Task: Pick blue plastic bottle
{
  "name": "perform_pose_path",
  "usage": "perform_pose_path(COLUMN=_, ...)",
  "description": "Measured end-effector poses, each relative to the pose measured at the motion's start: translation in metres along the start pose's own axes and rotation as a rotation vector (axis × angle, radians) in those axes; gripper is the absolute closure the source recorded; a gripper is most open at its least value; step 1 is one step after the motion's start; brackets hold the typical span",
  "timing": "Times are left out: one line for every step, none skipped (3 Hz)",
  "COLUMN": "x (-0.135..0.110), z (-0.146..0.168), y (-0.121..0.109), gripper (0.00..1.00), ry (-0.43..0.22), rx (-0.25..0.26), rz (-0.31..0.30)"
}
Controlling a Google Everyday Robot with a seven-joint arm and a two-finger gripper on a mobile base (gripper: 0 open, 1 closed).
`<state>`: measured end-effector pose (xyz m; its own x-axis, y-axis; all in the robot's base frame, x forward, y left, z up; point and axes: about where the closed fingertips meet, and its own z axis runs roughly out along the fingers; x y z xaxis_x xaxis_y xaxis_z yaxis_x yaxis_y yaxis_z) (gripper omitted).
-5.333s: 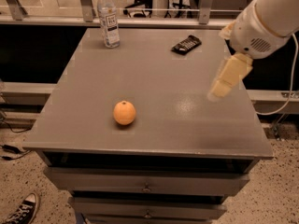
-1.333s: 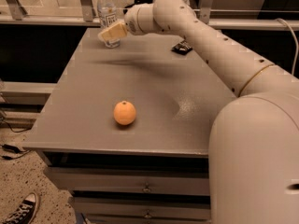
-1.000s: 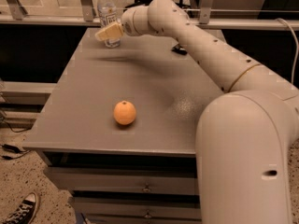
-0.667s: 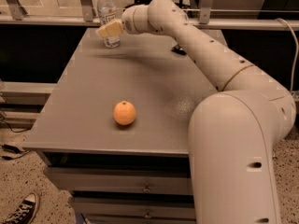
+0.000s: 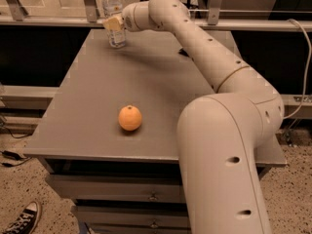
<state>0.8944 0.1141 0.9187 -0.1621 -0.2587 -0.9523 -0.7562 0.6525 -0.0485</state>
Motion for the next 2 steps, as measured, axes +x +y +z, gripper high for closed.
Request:
perform_pose_path(x=-0.004, z=-0.008, y=0.003, gripper=0.72, ry=-0.016, rx=-0.023, rz=0.023)
perform_pose_path(x=-0.015, z=-0.037, y=0.015, gripper=0.95, ry=-0.053, rx=-0.075, rz=0.015)
